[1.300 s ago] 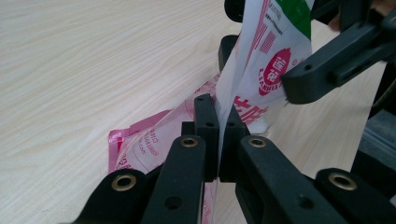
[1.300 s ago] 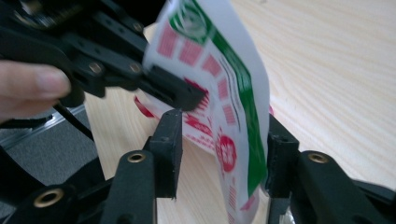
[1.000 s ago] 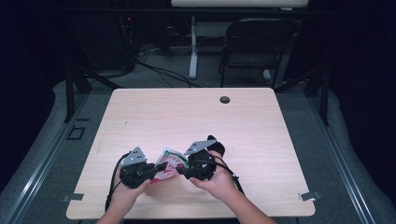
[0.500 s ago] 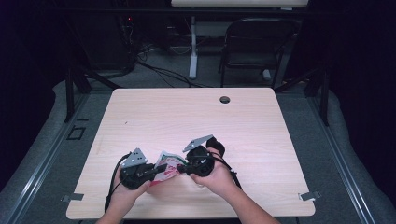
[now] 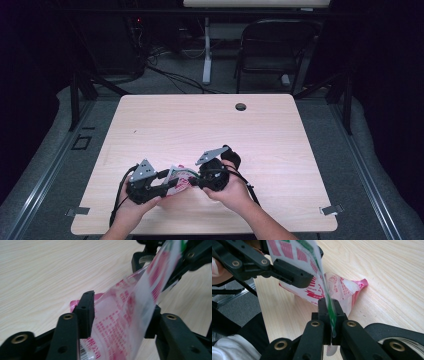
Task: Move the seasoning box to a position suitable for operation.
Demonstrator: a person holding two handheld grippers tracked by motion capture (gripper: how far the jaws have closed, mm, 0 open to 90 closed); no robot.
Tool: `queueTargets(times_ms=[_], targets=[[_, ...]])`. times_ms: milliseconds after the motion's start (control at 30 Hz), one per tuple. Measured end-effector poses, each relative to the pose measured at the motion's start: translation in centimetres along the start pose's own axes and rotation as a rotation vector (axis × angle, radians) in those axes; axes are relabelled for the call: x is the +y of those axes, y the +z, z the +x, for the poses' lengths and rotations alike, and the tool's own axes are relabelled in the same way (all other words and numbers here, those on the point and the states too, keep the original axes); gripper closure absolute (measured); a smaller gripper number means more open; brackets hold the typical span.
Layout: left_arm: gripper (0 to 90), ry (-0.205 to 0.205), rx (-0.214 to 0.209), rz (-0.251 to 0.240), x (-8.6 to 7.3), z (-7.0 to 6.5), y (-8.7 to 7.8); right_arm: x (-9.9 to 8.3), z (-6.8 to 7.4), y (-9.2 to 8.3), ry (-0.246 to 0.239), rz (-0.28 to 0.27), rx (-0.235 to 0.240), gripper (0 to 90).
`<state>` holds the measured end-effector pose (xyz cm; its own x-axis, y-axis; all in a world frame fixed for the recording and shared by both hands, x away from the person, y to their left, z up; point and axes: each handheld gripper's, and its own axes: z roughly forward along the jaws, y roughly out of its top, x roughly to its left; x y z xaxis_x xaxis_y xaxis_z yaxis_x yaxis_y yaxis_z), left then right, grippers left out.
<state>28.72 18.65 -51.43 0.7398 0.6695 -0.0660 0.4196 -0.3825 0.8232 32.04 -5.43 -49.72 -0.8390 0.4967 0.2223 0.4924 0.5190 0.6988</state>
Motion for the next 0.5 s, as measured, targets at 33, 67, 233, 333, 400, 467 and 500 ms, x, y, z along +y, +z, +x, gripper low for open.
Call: queueTargets(times_ms=[33, 67, 233, 333, 400, 467, 500], targets=[[50.1, 0.007, 0.009, 0.003, -0.1, 0.0, -0.1, 0.0, 0.0, 0.0, -0.003, 0.002, -0.001, 90.0], [48.5, 0.008, 0.006, 0.004, -0.3, 0.1, -0.2, -0.1, 0.1, 0.0, 0.005, -0.009, 0.000, 90.0], [50.4, 0.028, -0.007, 0.014, -1.0, 0.2, -0.8, 0.0, 0.2, 0.0, -0.009, 0.000, 0.001, 90.0], [54.2, 0.043, -0.004, 0.008, -1.2, 0.1, -0.9, 0.0, 0.2, 0.0, -0.006, -0.004, 0.004, 90.0], [55.9, 0.059, 0.002, 0.006, -1.3, 0.0, -1.0, 0.0, 0.3, 0.1, -0.010, -0.001, 0.001, 90.0], [56.2, 0.081, 0.022, -0.002, -1.4, -0.2, -1.1, -0.1, 0.3, 0.1, -0.008, -0.004, 0.002, 90.0], [55.2, 0.083, 0.023, -0.017, -1.5, -0.2, -1.0, -0.1, 0.3, 0.1, -0.006, -0.007, 0.005, 90.0]])
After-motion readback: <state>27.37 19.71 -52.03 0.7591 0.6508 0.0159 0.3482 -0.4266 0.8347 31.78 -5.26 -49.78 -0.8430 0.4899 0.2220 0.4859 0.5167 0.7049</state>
